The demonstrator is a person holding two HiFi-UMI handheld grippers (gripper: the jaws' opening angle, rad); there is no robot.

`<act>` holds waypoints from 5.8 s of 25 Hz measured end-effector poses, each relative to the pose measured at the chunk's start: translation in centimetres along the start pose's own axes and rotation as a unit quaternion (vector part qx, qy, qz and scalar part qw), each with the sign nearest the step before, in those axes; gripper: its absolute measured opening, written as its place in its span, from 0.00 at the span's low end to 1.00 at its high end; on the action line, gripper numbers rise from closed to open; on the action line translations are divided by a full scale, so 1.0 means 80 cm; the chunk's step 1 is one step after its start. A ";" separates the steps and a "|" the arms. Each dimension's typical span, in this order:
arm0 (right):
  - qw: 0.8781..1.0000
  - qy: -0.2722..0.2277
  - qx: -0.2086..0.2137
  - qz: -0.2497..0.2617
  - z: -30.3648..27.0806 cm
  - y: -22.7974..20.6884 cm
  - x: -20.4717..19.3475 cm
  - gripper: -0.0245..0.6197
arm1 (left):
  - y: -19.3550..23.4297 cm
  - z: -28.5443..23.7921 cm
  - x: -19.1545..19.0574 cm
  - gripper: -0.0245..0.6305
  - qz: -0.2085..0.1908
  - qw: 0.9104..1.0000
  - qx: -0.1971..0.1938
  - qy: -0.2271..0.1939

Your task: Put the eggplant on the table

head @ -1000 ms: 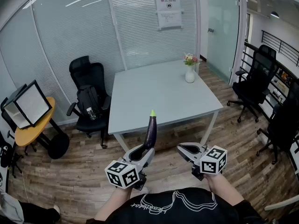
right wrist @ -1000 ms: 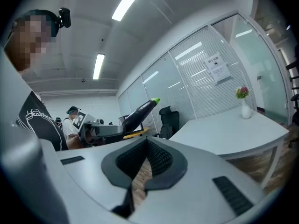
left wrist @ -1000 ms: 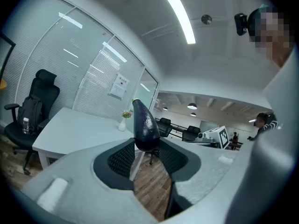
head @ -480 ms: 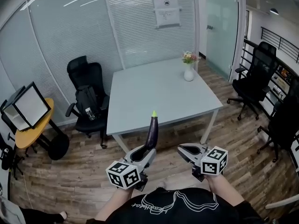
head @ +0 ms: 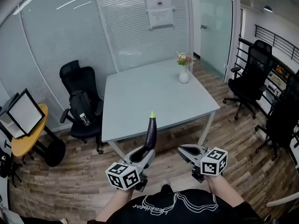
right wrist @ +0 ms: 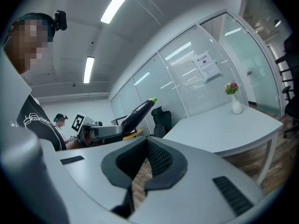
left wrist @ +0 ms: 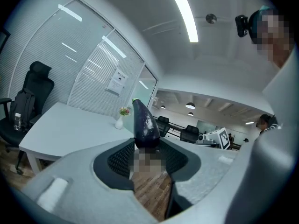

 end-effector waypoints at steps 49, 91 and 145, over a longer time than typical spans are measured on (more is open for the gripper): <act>0.999 0.004 0.033 -0.029 -0.238 -0.318 0.121 0.05 | 0.268 -0.273 0.119 0.30 0.022 0.998 0.057 0.009; 0.988 0.120 -0.011 -0.092 -0.346 -0.557 0.096 0.05 | 0.480 -0.480 0.021 0.30 0.038 0.974 0.154 0.163; 0.989 0.094 0.083 -0.084 -0.353 -0.423 0.082 0.05 | 0.406 -0.346 0.079 0.35 0.105 0.991 0.044 0.073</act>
Point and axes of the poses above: the fingertips, and each gripper's own axes: z backward along the fingers, y to its left, x out of its top, the point moved 7 cm from there along z, backward along the fingers, and after that the axes turned 6 degrees about x, right-handed, at the moved point
